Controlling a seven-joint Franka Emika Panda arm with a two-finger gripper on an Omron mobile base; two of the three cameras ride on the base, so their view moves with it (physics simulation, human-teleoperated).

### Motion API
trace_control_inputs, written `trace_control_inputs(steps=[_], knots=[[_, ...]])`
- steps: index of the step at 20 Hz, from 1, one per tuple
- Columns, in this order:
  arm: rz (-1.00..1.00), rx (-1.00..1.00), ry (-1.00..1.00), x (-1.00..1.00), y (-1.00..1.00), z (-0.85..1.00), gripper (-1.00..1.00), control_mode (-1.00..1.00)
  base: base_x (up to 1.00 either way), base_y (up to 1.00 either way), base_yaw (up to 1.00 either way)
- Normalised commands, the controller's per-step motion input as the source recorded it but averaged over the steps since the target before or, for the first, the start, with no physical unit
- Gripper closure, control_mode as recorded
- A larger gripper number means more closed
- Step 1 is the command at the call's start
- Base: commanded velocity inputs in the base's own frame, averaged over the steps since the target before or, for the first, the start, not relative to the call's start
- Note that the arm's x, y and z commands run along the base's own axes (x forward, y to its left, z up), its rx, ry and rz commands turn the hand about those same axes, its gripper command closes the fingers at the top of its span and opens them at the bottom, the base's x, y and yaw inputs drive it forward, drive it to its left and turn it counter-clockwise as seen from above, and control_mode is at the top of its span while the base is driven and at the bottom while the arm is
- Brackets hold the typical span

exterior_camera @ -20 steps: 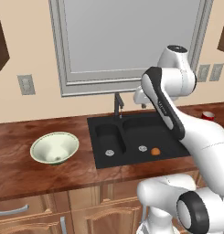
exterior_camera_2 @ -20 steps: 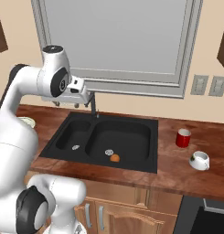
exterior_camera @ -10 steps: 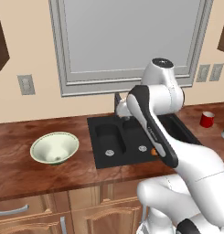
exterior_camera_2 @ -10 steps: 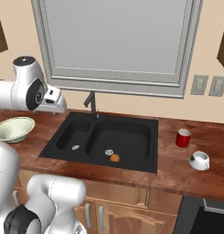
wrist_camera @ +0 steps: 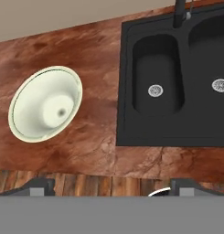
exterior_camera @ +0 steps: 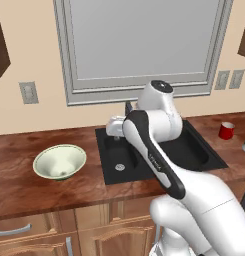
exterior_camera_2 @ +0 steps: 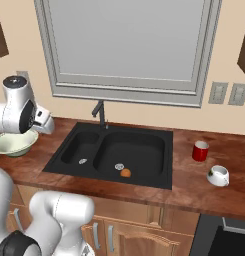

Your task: Clear the mugs and bowl far away from the sink.

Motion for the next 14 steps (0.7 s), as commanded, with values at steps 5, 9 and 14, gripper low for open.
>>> trace_control_inputs(steps=[5, 9, 14], knots=[[-0.03, 0.10, 0.00, 0.02, 0.57, -0.28, -1.00, -1.00, 0.00, 0.00, 0.00], [-0.01, 0.04, 0.01, 0.04, 0.48, -0.23, -1.00, -1.00, 0.00, 0.00, 0.00], [0.00, -0.01, 0.05, 0.17, 0.20, -0.17, -1.00, -1.00, 0.00, 0.00, 0.00]])
